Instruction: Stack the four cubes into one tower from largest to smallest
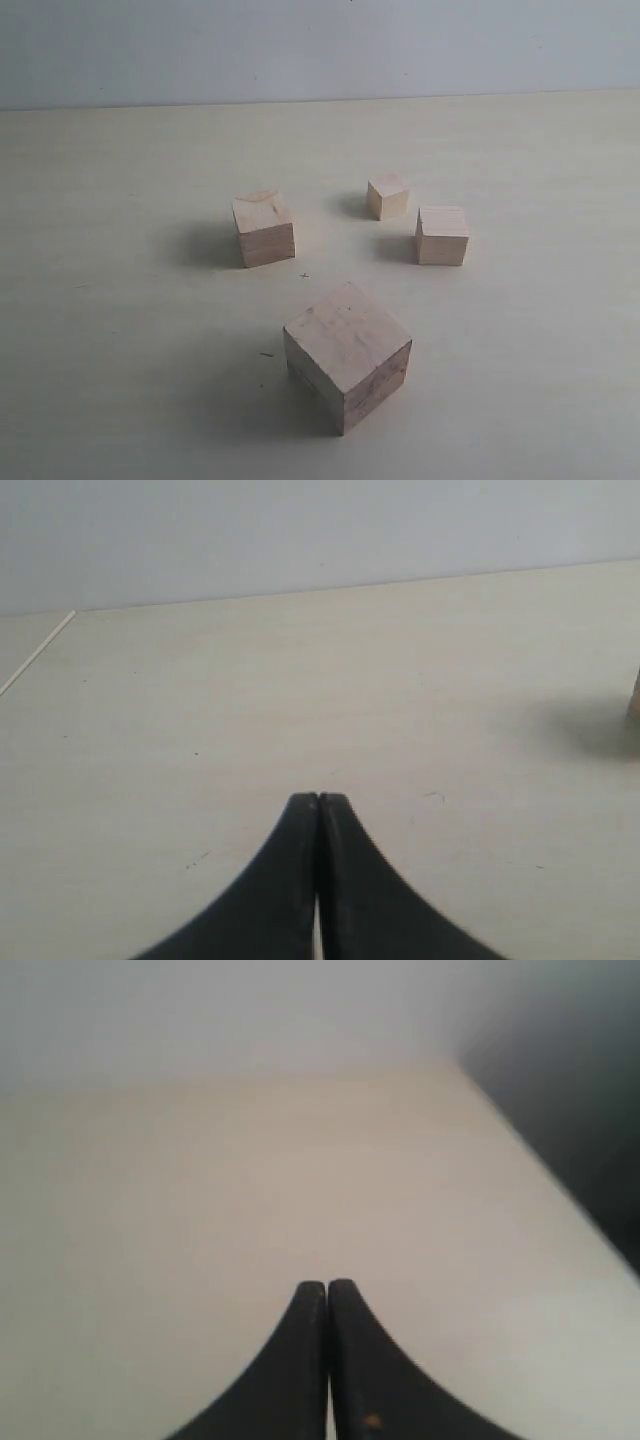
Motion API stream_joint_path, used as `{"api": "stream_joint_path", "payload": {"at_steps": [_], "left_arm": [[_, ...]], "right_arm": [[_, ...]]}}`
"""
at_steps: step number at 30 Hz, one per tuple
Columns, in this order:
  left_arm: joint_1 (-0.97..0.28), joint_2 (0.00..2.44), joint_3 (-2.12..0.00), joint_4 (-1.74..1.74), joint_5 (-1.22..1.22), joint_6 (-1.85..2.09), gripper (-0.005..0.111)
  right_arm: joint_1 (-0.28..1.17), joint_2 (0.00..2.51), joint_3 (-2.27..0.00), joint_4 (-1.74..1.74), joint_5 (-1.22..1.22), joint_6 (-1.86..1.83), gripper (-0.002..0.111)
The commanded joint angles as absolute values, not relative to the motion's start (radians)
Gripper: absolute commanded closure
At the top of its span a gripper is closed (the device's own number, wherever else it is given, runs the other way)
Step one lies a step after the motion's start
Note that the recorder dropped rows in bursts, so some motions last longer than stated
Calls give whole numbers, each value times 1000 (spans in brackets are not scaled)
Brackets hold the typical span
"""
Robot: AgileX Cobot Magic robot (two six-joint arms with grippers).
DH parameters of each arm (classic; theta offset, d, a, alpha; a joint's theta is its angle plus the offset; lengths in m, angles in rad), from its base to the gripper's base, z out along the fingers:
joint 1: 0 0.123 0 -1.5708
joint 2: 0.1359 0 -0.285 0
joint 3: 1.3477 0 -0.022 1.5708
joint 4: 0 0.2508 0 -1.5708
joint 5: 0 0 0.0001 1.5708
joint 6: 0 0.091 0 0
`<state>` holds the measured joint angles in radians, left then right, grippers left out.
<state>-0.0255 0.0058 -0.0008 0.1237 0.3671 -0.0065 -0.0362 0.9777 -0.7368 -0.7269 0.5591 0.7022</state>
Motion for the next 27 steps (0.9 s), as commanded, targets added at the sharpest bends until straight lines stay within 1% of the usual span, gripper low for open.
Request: {"api": "stream_joint_path", "payload": {"at_steps": [1,3,4,7,11,17,19,24,27], "left_arm": [[-31,0,0,119,351,0,107],[-31,0,0,119,351,0,107],[-31,0,0,119,351,0,107],[-31,0,0,119,354,-6,107],[-31,0,0,119,354,-6,107],[-31,0,0,119,354,-6,107],[-31,0,0,119,354,-6,107],[-31,0,0,119,354,-6,107],[-31,0,0,119,354,-6,107]], "right_arm": [[-34,1186,-765,-143,839,141,108],[-34,1260,-780,183,925,-190,108],[-34,1289,-784,284,952,-297,108],[-34,1335,-786,505,1012,-443,108],[65,1337,-786,516,1017,-477,108],[379,1339,-786,463,1015,-527,108],[460,1339,-786,456,1015,-528,108],[588,1346,-783,491,1020,-528,108],[658,1378,-772,499,978,-572,108]]}}
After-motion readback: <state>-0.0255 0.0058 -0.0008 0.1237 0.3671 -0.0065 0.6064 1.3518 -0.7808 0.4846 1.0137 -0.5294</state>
